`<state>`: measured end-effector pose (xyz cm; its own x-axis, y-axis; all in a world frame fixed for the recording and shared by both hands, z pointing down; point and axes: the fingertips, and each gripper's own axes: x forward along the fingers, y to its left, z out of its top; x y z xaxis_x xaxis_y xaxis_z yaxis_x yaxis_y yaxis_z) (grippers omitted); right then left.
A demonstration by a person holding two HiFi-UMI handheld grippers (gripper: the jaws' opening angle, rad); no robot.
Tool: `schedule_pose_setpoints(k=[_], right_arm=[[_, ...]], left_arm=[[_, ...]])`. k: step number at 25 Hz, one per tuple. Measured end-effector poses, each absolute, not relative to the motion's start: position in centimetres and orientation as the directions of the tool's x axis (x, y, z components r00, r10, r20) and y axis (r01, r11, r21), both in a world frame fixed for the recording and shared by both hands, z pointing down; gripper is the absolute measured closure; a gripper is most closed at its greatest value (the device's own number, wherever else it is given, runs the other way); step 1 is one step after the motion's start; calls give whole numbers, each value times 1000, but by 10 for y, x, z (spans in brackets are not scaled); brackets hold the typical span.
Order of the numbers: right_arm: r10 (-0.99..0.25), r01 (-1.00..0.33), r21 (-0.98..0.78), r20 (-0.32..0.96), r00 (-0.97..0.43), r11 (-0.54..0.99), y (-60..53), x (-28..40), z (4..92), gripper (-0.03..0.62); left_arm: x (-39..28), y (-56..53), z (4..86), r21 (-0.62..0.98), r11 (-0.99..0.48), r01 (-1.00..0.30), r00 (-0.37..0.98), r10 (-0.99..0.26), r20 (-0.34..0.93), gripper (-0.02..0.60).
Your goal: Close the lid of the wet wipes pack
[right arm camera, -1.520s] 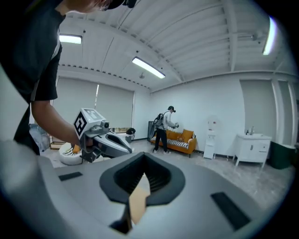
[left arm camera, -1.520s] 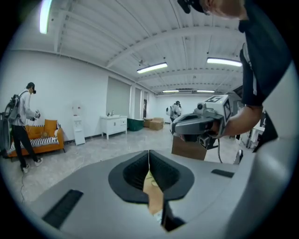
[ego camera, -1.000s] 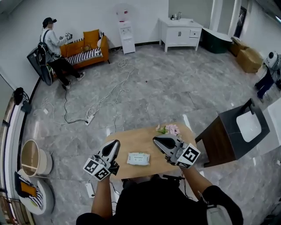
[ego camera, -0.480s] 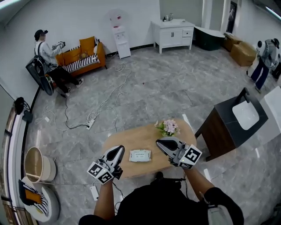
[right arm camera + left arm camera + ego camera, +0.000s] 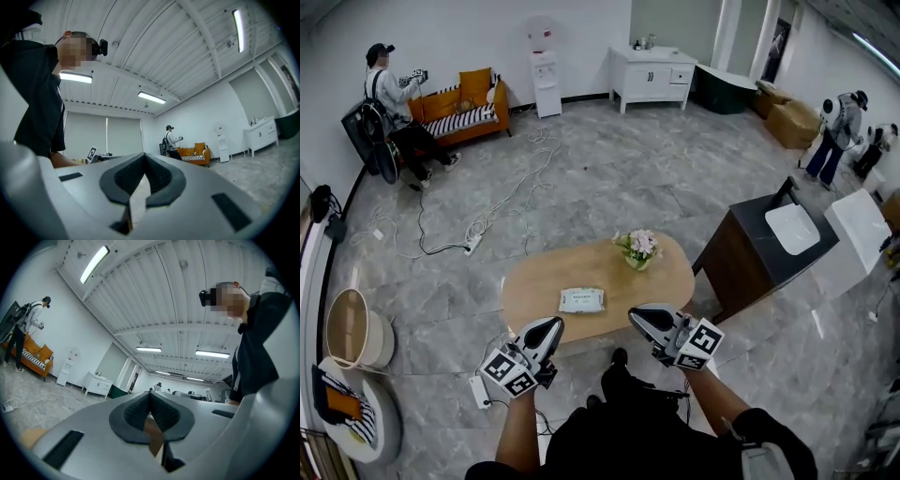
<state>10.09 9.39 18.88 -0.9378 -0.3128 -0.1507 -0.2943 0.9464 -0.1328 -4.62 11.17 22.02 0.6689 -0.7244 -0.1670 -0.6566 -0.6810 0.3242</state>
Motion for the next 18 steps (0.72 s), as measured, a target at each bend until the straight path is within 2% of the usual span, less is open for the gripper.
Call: schedule_pose_setpoints(k=[7, 18], right_arm=[[-291, -276, -119, -144, -946, 954, 163, 107, 176, 583], [-191, -185, -59, -137, -972, 981, 297, 165, 174, 583]], left_arm=[[-23, 182, 216, 324, -715, -619, 704, -688, -174, 566], [65, 315, 190, 266, -714, -647, 700, -695, -162, 566]])
